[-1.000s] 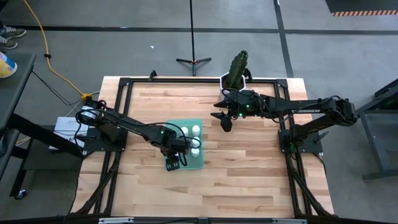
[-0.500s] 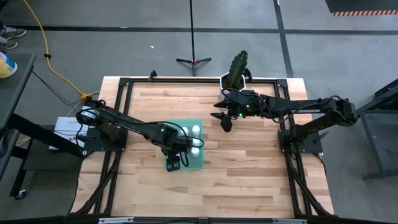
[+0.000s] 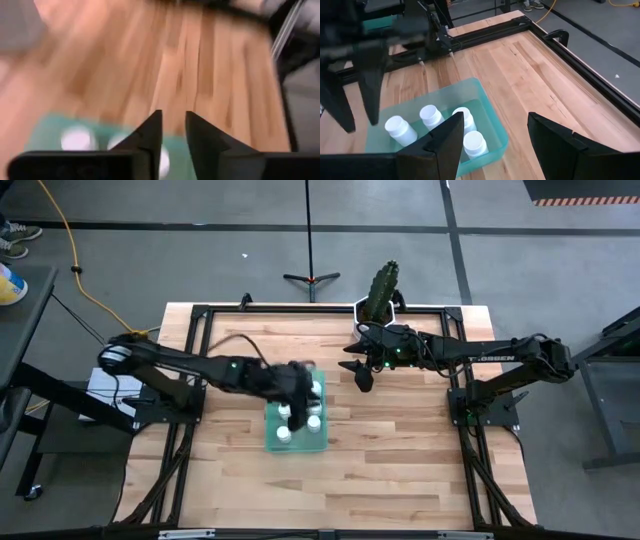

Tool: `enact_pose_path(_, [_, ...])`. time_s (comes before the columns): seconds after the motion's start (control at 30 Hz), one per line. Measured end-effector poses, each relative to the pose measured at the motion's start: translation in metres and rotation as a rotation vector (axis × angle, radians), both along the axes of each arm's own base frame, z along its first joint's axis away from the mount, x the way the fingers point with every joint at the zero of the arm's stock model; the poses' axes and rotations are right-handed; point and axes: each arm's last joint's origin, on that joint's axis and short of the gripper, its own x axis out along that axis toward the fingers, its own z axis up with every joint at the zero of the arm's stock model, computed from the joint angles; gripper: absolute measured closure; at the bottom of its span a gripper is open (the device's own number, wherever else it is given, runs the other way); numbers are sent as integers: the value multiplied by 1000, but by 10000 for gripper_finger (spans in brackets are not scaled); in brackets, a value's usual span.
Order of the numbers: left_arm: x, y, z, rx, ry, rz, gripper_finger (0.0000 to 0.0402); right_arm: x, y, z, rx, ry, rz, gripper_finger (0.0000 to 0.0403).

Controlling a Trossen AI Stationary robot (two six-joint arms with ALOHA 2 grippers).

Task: Pick and place pill bottles into a basket
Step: Return to Home Position

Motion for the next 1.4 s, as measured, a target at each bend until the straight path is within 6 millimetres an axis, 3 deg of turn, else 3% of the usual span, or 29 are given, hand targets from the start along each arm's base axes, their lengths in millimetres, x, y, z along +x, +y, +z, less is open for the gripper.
enact_pose_path(0.23, [-39, 25, -9, 28, -290, -7, 379, 0, 0, 0, -46, 7, 22, 192])
enact_pose_path(0.4, [-83, 30, -18, 159, -375, 32, 362, 1, 0, 3, -60, -18, 26, 192])
enact_pose_path(0.5, [-109, 34, -26, 223, -458, 43, 373, 3, 0, 6, -66, -58, 32, 192])
enact_pose_path(0.67, [-152, 45, -58, 188, -620, 14, 378, 5, 0, 13, -92, -126, 36, 192])
enact_pose_path(0.83, [-183, 48, -89, 168, -750, 29, 378, 6, 0, 15, -83, -158, 47, 192])
enact_pose_path(0.93, [-194, 47, -99, 176, -793, 13, 379, 4, 2, 2, -46, -175, 59, 197])
enact_pose_path(1.07, [-204, 46, -100, 164, -819, -19, 379, -2, 6, -28, -24, -258, 47, 222])
enact_pose_path(1.17, [-209, 47, -102, 182, -803, 16, 379, -13, 8, -39, -4, -333, 48, 252])
enact_pose_path(1.4, [-219, 48, -105, 185, -788, 55, 379, -71, 23, -43, -31, -399, 54, 362])
